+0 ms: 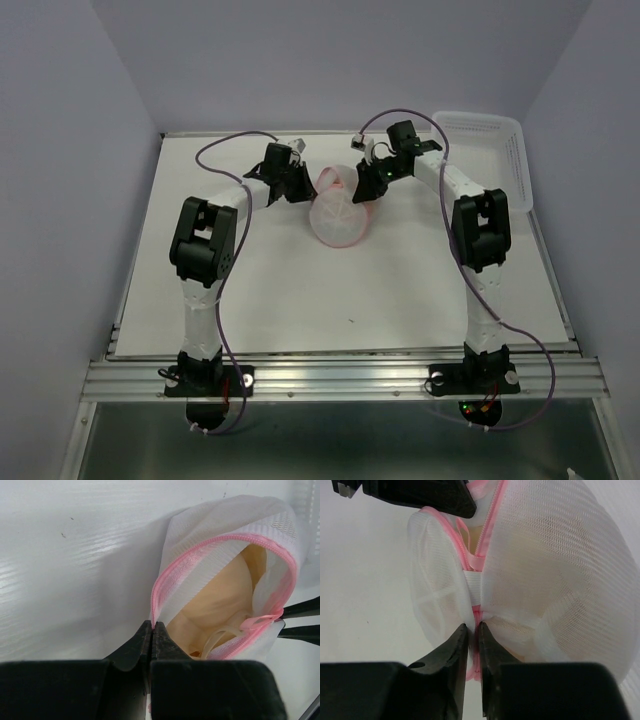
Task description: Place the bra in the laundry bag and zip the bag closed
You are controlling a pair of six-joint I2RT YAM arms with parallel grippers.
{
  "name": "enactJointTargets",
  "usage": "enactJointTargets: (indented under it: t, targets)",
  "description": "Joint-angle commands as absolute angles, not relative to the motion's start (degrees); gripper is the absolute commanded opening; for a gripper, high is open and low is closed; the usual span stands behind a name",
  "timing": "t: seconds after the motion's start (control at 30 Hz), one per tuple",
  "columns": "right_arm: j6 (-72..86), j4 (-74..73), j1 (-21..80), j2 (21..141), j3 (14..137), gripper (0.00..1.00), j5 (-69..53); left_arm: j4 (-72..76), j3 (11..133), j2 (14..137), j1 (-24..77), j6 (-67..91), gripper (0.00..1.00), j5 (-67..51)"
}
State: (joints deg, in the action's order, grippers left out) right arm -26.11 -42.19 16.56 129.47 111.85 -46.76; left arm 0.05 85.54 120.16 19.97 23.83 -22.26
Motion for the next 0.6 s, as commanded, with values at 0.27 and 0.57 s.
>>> enactJointTargets:
  t: [0.27,0.57]
  targets:
    - [-13.2,-36.8,16.5,123.5,113.5,0.01,-50.4,-1.3,87.2,119.0,19.9,20.9,0.00,-20.0]
    - [4.2,-20.7,9.5,114.0,101.2,0.01,-55.5,2.5,83.1,117.0,19.4,21.5,0.00,-22.8]
